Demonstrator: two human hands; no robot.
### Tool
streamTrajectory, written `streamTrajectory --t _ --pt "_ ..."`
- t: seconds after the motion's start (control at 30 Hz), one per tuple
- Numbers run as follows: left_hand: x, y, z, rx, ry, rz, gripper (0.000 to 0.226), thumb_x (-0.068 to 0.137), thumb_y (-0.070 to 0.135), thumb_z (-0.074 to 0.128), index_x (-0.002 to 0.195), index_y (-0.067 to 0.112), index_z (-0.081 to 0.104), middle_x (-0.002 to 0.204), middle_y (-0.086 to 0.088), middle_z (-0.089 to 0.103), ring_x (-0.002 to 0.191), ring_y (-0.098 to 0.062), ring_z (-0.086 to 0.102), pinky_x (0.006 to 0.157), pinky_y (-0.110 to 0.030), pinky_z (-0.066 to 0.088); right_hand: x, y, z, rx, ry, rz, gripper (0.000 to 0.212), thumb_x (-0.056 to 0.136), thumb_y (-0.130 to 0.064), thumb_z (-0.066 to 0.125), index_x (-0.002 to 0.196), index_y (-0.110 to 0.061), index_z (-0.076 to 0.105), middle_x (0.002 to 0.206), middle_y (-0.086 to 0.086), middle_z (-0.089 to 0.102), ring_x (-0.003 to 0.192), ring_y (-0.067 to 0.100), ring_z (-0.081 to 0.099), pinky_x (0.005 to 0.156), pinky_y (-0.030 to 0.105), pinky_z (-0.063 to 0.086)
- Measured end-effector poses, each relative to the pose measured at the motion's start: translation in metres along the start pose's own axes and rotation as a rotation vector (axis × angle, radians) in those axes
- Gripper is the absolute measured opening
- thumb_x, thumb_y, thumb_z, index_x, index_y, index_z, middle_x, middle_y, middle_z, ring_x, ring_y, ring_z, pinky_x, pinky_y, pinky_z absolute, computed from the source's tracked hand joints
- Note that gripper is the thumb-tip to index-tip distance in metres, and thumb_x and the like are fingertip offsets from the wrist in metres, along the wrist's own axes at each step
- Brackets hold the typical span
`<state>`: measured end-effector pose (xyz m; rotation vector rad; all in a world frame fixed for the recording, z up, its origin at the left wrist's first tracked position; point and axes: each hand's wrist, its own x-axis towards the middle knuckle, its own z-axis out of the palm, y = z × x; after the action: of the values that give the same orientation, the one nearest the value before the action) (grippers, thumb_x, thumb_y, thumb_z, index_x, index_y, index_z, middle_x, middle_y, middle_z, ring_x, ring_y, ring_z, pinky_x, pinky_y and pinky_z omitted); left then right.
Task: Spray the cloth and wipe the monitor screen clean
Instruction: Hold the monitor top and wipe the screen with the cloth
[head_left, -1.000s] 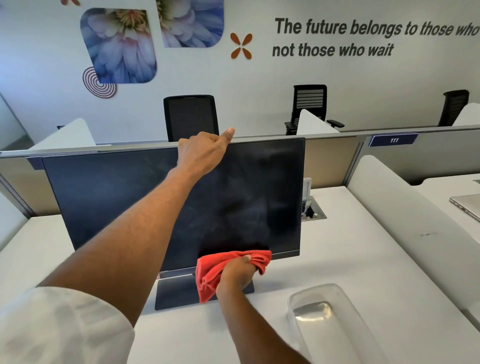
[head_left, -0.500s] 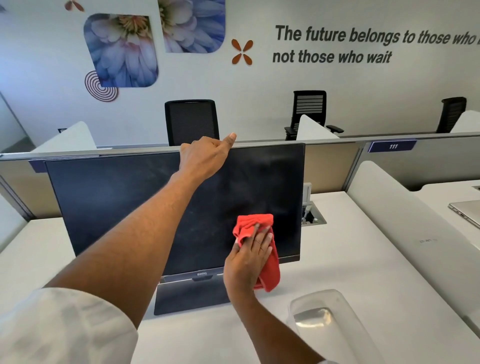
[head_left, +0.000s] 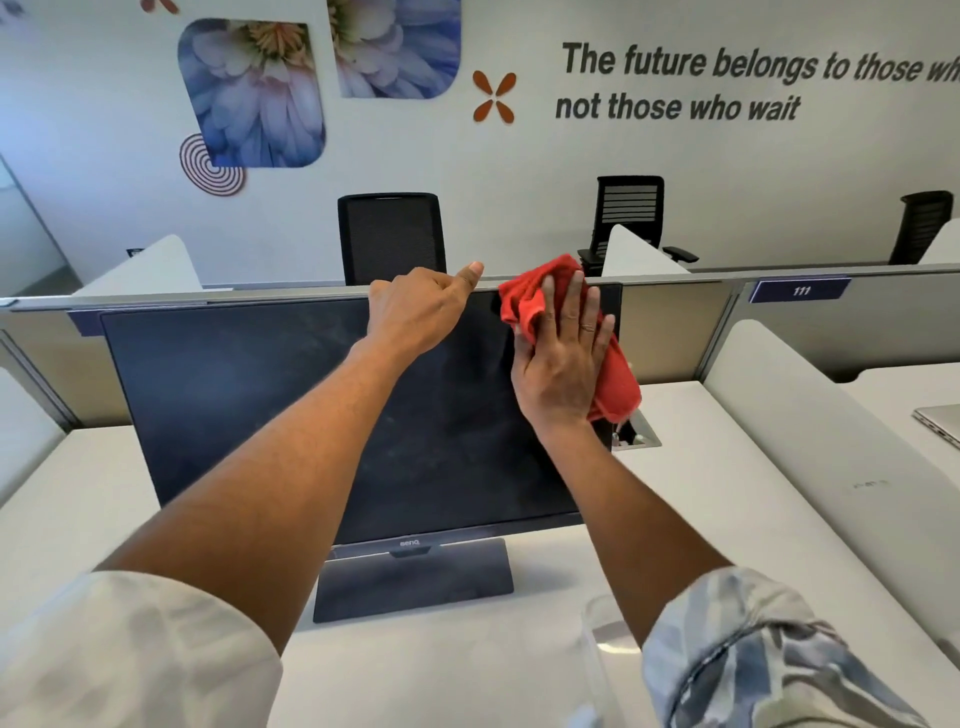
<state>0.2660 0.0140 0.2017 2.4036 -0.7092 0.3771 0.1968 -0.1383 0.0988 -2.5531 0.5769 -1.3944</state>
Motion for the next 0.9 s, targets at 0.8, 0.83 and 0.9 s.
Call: streamTrajectory --t 0.8,0.83,0.9 --pt "-0.003 0.005 -0.005 -0.041 -0.046 -0.032 0.077 0.087 0.076 0.028 0.039 0.016 0.036 0.029 0.014 0.038 0.053 -0.013 0.046 0.098 -0.047 0.038 -0.104 0.044 0.0 0.131 0.023 0.418 0.058 0.103 -0.038 0.033 0.152 -0.009 0.022 0.156 0.02 0.029 0.142 0.041 0.03 0.115 0.054 0.03" --pt "-0.002 0.006 -0.004 -0.034 -0.033 -0.022 0.072 0.087 0.076 0.028 0.041 0.02 0.028 0.029 0.011 0.036 0.053 -0.013 0.046 0.097 -0.046 0.038 -0.114 0.038 0.001 0.121 0.027 0.423 0.058 0.103 -0.035 0.036 0.152 -0.008 0.023 0.156 0.021 0.029 0.142 0.042 0.031 0.115 0.053 0.03" --pt "-0.003 0.006 -0.005 -0.043 -0.028 -0.018 0.068 0.088 0.075 0.028 0.044 0.023 0.025 0.034 0.01 0.033 0.052 -0.013 0.046 0.092 -0.045 0.04 -0.143 0.024 0.007 0.062 -0.022 0.345 0.058 0.1 -0.029 0.041 0.151 -0.005 0.026 0.156 0.022 0.028 0.141 0.044 0.03 0.114 0.054 0.031"
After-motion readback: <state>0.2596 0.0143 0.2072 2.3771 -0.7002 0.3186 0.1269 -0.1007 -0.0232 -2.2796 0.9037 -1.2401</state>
